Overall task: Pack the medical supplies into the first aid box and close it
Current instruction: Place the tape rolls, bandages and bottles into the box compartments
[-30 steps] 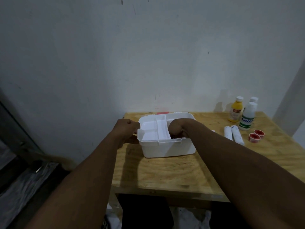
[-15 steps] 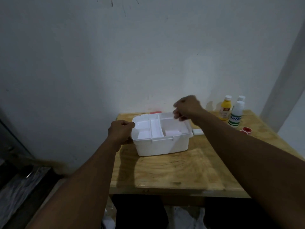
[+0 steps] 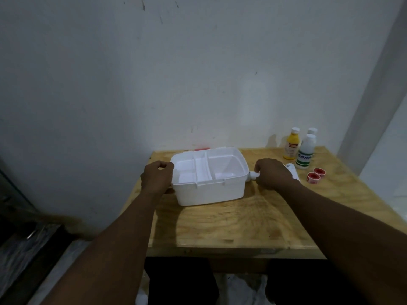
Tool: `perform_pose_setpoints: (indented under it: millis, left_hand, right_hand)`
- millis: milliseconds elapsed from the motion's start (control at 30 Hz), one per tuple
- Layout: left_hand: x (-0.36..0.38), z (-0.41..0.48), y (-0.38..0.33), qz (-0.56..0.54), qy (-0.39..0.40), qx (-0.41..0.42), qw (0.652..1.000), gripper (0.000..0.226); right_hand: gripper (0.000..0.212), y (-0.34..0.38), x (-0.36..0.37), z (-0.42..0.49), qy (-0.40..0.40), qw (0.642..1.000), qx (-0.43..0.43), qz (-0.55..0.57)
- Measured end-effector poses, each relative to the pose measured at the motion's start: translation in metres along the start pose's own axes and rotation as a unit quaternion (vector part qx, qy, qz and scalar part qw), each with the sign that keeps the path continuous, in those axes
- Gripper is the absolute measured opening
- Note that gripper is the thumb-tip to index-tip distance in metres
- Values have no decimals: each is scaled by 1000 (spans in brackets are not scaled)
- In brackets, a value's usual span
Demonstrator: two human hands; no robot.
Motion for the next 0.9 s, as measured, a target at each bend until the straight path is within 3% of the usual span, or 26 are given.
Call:
perform_pose_setpoints:
  millis: [167, 267, 367, 433, 533, 700, 900]
  left_hand:
    - [1, 0, 3, -10, 13, -10, 1000, 17]
    - [1, 0, 4, -16, 23, -16, 999, 18]
    - [3, 1, 6, -33, 46, -29, 998, 19]
    - [4, 2, 10, -43, 69, -39, 996, 20]
    - [5, 3, 15, -60, 97, -61, 992, 26]
    - [8, 1, 15, -78, 127, -84, 985, 24]
    - [9, 0, 15, -87, 142, -90, 982, 24]
  right_hand:
    - [23, -5, -1, -5, -13, 999, 44, -1]
    - [29, -13, -6, 3, -35, 990, 93, 96]
    - [31, -4, -43, 9, -118, 968, 112, 193]
    - [32, 20, -71, 12, -154, 945, 89, 275]
    - [35, 76, -85, 9, -118, 932, 30, 343]
    - [26, 169, -54, -18, 5, 945, -116, 306]
    - [17, 201, -21, -35, 43, 954, -206, 214]
Point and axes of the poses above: each hand's wrist, its own z-axis towards the middle knuckle, its own x-axis out of the palm, y = z × x, the point moved 10 cm from there along z, towards the middle knuckle, and after that the axes turned 4 degrees about -y, right-handed, at the moved point
